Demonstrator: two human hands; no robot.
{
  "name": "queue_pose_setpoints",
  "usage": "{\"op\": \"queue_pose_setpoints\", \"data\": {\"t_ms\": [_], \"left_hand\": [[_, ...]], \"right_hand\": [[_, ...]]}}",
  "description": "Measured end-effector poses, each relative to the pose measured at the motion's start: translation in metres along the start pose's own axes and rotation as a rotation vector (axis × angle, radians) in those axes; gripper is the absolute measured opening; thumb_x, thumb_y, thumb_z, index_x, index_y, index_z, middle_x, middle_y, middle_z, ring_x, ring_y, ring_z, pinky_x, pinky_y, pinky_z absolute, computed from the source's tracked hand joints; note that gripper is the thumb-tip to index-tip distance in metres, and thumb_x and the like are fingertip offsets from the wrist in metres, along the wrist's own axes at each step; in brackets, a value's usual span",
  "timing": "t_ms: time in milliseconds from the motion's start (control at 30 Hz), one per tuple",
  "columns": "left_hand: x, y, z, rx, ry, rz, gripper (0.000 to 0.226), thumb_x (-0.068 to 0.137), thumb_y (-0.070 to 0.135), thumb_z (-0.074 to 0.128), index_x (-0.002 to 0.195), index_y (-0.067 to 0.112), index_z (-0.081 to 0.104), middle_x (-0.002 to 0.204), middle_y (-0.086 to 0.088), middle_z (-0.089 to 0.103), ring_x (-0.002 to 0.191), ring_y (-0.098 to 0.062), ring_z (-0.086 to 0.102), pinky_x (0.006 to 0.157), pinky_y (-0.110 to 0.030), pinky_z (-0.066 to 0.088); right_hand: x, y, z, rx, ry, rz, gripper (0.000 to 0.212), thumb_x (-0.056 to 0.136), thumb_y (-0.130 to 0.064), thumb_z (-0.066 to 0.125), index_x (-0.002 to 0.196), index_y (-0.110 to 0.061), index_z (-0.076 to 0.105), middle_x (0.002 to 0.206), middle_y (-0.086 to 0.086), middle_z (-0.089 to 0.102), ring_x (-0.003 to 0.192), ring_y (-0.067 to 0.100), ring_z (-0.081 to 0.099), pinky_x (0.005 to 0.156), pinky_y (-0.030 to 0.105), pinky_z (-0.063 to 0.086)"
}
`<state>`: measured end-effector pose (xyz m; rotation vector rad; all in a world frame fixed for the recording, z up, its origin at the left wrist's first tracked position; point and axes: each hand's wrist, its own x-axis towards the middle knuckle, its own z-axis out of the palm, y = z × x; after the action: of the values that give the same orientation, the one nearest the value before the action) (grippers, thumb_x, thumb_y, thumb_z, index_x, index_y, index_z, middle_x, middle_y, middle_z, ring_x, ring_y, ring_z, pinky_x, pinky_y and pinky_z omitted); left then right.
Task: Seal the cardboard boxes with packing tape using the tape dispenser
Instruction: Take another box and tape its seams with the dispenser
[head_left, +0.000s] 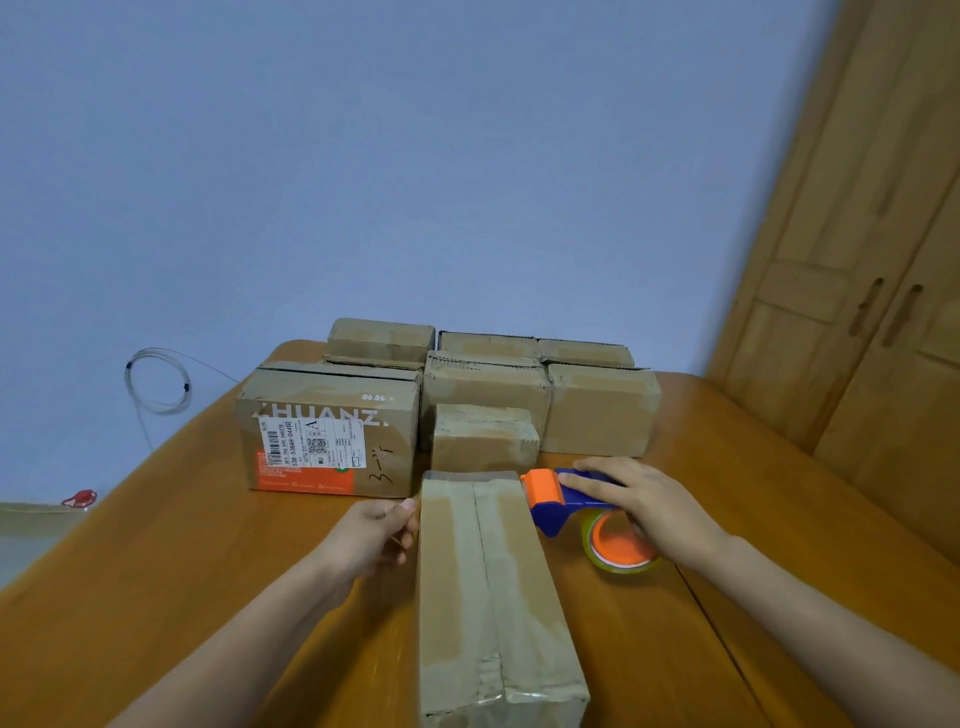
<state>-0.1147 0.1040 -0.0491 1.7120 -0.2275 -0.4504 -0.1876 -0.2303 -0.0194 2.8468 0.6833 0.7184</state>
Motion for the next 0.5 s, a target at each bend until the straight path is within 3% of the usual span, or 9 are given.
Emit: {"op": "queue_pose_setpoints", "data": {"t_ms": [267,400,500], "left_hand": [[-0.002,-0.005,0.018,0.302,0.258,0.216,0.039,0.102,0.027,0.044,0.066,0.013,0.052,0.06,-0.001,0.056,0.05,-0.007,0.048,0.051,-0.021,0.037],[-0.006,-0.004,0.022,0.374,0.286,0.239,0.037,0.102,0.029,0.041,0.081,0.005,0.061,0.065,0.001,0.062,0.053,-0.005,0.052,0.048,-0.015,0.037],[-0.012,0.0,0.024,0.312,0.248,0.197,0.036,0.102,0.03,0.04,0.084,0.01,0.063,0.069,0.003,0.063,0.059,-0.008,0.056,0.049,-0.014,0.039]], "right_hand": [[-0.002,-0.006,0.0,-0.011,0.004,0.032,0.101,0.056,0.004,0.085,0.139,-0.033,0.043,0.128,-0.001,0.059,0.108,0.023,0.062,0.077,0.034,0.054],[-0.001,-0.008,-0.001,-0.016,0.012,0.035,0.097,0.055,0.005,0.085,0.137,-0.031,0.047,0.126,0.0,0.06,0.106,0.024,0.062,0.075,0.035,0.054],[-0.004,-0.009,0.0,-0.011,0.009,0.045,0.097,0.059,0.003,0.085,0.139,-0.032,0.043,0.128,0.0,0.059,0.109,0.024,0.061,0.077,0.035,0.054]]}}
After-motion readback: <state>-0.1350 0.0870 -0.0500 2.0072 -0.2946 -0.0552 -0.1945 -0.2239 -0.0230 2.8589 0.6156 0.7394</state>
